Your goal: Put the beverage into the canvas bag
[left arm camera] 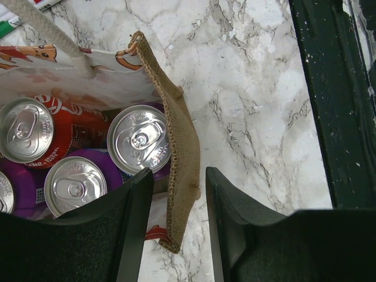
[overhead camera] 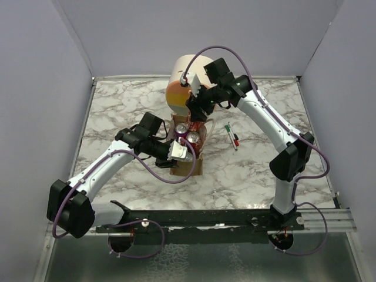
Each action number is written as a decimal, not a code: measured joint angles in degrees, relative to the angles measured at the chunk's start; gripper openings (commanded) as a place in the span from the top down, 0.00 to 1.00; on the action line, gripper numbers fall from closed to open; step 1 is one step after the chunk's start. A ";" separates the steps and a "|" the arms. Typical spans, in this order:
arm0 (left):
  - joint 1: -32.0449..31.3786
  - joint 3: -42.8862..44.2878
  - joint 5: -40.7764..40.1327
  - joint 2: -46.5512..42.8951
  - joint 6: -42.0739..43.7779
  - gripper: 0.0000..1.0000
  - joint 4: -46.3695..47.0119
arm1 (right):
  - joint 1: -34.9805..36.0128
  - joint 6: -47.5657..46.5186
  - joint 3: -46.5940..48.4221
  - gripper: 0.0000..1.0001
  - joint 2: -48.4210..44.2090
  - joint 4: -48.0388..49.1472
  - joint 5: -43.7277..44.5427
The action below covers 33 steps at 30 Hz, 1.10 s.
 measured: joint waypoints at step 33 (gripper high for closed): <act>-0.39 -1.55 0.44 -0.59 0.76 0.75 0.48 | 3.23 -2.43 -3.32 0.99 0.17 1.86 8.68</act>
